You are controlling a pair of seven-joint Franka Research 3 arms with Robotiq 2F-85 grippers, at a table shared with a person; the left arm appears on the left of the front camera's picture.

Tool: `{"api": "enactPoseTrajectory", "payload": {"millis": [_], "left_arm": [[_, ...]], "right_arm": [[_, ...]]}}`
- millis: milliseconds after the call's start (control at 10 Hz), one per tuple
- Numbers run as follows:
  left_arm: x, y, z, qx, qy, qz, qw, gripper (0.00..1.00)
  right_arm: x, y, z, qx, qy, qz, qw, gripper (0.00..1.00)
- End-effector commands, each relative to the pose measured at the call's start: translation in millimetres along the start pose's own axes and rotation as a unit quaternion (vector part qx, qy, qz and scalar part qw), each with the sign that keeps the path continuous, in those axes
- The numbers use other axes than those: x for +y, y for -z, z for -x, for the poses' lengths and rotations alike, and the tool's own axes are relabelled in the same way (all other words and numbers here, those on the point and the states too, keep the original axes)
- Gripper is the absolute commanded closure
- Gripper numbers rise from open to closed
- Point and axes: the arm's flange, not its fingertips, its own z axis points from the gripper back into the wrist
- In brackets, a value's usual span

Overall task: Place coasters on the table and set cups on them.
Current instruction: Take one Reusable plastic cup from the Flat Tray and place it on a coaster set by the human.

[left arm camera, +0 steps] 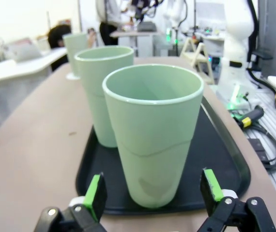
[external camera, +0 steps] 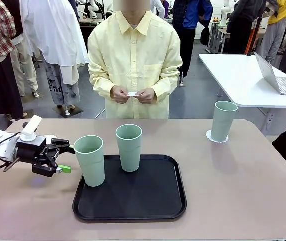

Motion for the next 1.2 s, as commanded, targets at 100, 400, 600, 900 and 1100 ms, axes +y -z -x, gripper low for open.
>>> {"api": "enactPoseTrajectory", "payload": {"millis": [100,400,600,900,1100], "left_arm": [[9,17,6,-0.002,0.017,-0.006,1.0,0.0],[12,29,6,0.002,0.014,0.004,1.0,0.0],[12,36,8,0.003,0.012,0.011,1.0,0.0],[11,47,8,-0.006,0.027,0.024,0.999,0.0],[10,55,8,-0.025,0.042,0.038,0.998,0.0]], "right_arm": [[0,0,1,-0.001,0.002,0.0,1.0,0.0],[0,0,1,-0.001,0.002,0.0,1.0,0.0],[0,0,1,-0.001,0.002,0.0,1.0,0.0],[0,0,1,-0.001,0.002,0.0,1.0,0.0],[0,0,1,-0.001,0.002,0.0,1.0,0.0]]}}
